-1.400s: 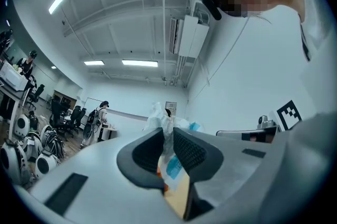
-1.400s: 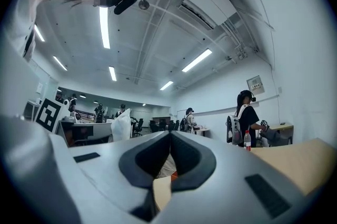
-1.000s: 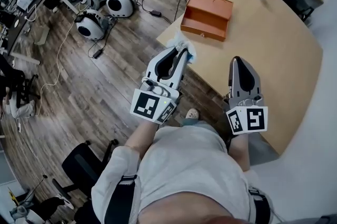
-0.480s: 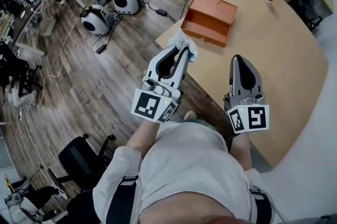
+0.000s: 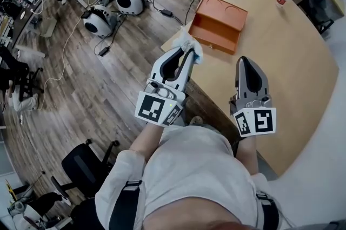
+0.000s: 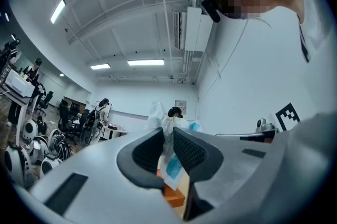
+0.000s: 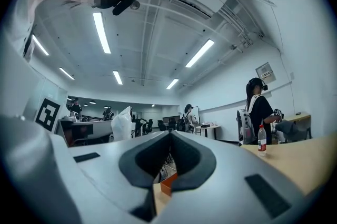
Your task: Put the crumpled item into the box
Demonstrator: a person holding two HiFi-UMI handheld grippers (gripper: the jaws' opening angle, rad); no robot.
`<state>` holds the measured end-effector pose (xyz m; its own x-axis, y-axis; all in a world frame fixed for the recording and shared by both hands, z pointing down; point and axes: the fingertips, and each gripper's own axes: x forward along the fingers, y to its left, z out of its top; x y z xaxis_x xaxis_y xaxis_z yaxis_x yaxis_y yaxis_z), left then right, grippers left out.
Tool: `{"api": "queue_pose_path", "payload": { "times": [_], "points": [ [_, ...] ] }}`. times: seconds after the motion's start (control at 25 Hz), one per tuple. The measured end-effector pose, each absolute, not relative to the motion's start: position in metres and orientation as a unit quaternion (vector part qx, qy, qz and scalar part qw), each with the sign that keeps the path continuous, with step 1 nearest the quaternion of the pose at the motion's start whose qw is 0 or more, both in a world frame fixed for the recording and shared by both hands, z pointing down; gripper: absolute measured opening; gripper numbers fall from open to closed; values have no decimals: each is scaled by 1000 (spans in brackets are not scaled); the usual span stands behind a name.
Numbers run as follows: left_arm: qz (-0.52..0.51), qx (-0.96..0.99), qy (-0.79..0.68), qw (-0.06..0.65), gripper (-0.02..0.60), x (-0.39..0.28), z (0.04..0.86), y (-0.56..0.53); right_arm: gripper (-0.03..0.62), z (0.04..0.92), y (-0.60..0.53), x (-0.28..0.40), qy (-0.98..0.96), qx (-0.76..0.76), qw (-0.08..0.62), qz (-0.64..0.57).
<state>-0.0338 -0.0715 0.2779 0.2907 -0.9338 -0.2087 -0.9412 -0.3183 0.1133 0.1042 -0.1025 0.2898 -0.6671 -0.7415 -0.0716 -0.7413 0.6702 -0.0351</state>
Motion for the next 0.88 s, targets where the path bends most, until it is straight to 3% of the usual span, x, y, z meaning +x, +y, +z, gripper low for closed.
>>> {"api": "queue_pose_path", "payload": {
  "times": [0.88],
  "points": [
    [123, -854, 506, -1, 61, -104, 284, -164, 11, 292, -172, 30, 876, -480, 35, 6]
  ]
}}
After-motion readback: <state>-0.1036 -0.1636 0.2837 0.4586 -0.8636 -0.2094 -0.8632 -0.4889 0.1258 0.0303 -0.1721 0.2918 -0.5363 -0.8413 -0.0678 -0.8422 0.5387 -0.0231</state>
